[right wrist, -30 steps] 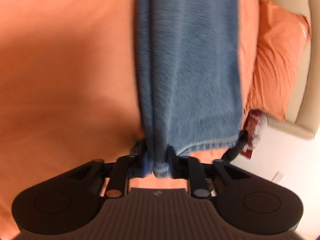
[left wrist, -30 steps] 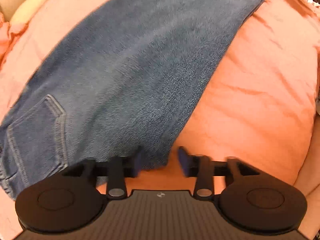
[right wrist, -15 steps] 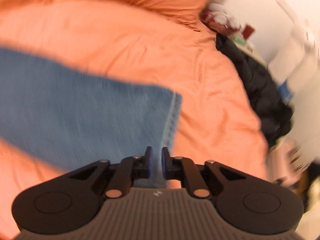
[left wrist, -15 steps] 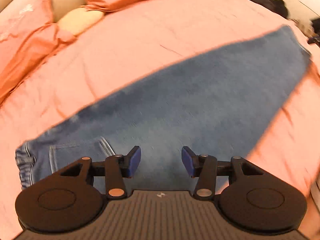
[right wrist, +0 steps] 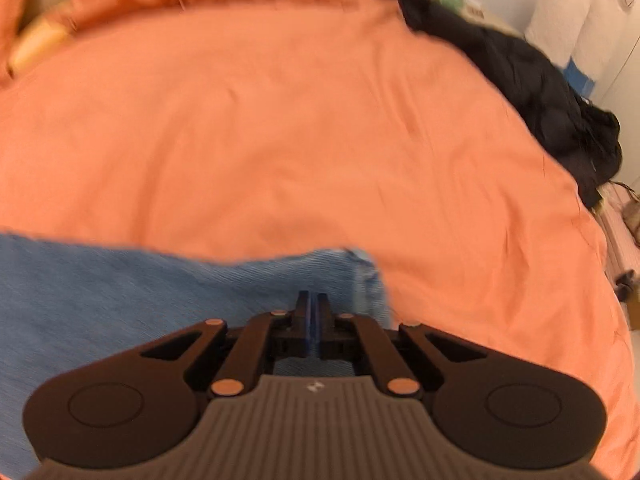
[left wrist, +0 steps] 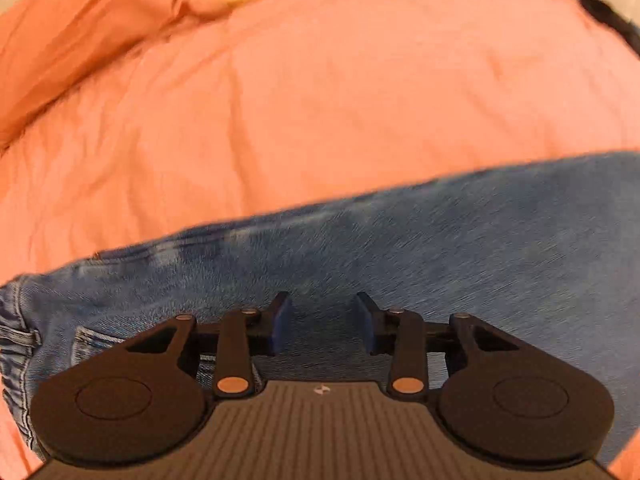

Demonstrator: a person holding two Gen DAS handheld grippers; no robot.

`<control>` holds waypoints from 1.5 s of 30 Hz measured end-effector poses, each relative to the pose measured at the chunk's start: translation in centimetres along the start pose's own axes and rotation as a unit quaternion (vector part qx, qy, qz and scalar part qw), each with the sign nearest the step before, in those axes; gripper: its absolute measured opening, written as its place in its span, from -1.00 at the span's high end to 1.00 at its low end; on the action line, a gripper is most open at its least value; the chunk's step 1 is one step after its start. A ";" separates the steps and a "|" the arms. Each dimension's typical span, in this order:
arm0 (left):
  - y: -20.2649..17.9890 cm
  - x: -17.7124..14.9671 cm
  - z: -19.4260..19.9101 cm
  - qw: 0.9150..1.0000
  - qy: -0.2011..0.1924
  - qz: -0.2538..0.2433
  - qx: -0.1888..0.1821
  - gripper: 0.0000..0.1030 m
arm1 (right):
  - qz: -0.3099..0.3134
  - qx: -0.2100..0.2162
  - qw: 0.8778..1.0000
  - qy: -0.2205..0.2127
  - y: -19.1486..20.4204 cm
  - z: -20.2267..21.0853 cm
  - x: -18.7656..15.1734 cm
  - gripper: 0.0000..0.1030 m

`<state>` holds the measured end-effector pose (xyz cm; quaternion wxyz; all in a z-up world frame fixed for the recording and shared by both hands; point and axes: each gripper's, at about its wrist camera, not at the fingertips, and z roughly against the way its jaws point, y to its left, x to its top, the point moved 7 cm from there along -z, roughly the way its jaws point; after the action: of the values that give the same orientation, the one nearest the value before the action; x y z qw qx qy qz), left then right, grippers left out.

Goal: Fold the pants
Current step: 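Lower the folded leg onto the jeans and open both tools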

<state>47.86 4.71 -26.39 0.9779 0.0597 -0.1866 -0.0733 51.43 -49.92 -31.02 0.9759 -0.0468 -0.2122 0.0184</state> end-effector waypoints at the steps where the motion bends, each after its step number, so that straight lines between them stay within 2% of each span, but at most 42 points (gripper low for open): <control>1: 0.0 -0.1 -0.5 1.000 0.002 -0.004 -0.001 0.15 | -0.008 0.006 1.000 -0.001 -0.1 -0.4 -0.2 1.00; 7: -0.4 -0.3 -0.6 0.999 0.000 -0.037 0.011 0.13 | -0.050 0.038 0.998 -0.004 -1.5 -0.2 -0.2 1.00; 11: -1.0 -0.8 0.9 0.998 -0.014 -0.052 0.021 0.13 | -0.025 0.007 1.000 -0.014 -2.4 2.3 -0.6 1.00; 13: -1.9 -1.0 2.1 0.998 -0.031 -0.055 0.012 0.13 | -0.056 0.016 0.998 -0.017 -3.9 4.2 -1.2 0.68; 15: -3.7 -0.9 3.4 0.997 -0.043 -0.067 -0.009 0.13 | -0.094 0.071 0.993 -0.006 -4.5 5.9 -2.3 0.36; 16: -4.9 -0.8 4.1 0.996 -0.047 -0.077 -0.022 0.13 | -0.103 0.082 0.991 -0.001 -4.6 6.7 -3.0 0.18; 17: -6.1 -0.8 4.6 0.994 -0.049 -0.089 -0.034 0.13 | -0.106 0.083 0.991 0.003 -4.6 7.4 -3.7 0.10; 19: -8.9 -0.7 5.7 0.990 -0.055 -0.115 -0.057 0.13 | -0.113 0.103 0.988 0.013 -4.9 7.8 -4.9 0.09; 23: -14.5 0.1 7.3 0.981 -0.069 -0.154 -0.098 0.13 | -0.181 0.140 0.972 0.046 -6.9 6.7 -7.3 0.09; 25: -17.2 0.2 8.0 0.976 -0.072 -0.167 -0.119 0.13 | -0.216 0.149 0.964 0.044 -7.8 6.5 -8.8 0.09; 27: -19.5 0.3 8.2 0.971 -0.070 -0.179 -0.141 0.13 | -0.259 0.168 0.950 0.047 -8.5 6.6 -10.2 0.00; 28: -20.6 0.2 8.1 0.969 -0.068 -0.185 -0.151 0.13 | -0.286 0.178 0.940 0.052 -9.0 6.5 -10.9 -0.17; 29: -21.7 0.2 7.9 0.966 -0.065 -0.192 -0.158 0.13 | -0.310 0.193 0.929 0.058 -9.1 6.2 -11.6 -0.22; 31: -24.1 0.2 7.6 0.961 -0.058 -0.209 -0.169 0.13 | -0.353 0.221 0.907 0.061 -9.0 5.6 -12.6 -0.20; 34: -27.2 0.3 6.7 0.956 -0.046 -0.234 -0.173 0.13 | -0.404 0.269 0.873 0.053 -8.4 4.7 -13.4 -0.05; 37: -29.5 0.1 6.0 0.949 -0.035 -0.253 -0.187 0.13 | -0.446 0.280 0.849 0.042 -8.2 3.3 -14.2 -0.03; 39: -30.6 0.0 5.7 0.944 -0.026 -0.260 -0.199 0.13 | -0.488 0.291 0.822 0.031 -8.7 2.6 -14.9 0.00; 40: -31.2 -0.1 5.6 0.942 -0.022 -0.265 -0.205 0.13 | -0.501 0.293 0.814 0.027 -8.9 2.6 -15.1 0.08; 41: -31.7 -0.3 5.4 0.939 -0.019 -0.272 -0.209 0.13 | -0.502 0.291 0.814 0.022 -9.1 2.8 -15.2 0.23; 42: -32.3 -0.5 5.1 0.936 -0.015 -0.282 -0.208 0.13 | -0.495 0.290 0.819 0.015 -9.1 3.2 -15.1 0.27; 45: -33.6 -1.4 3.7 0.930 0.000 -0.317 -0.186 0.13 | -0.453 0.277 0.847 -0.009 -8.8 5.0 -14.2 0.45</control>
<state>41.09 -28.33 -28.36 0.8970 -0.0675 -0.1412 -0.4134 36.55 -59.00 -31.45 0.8461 0.3268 -0.2049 -0.3678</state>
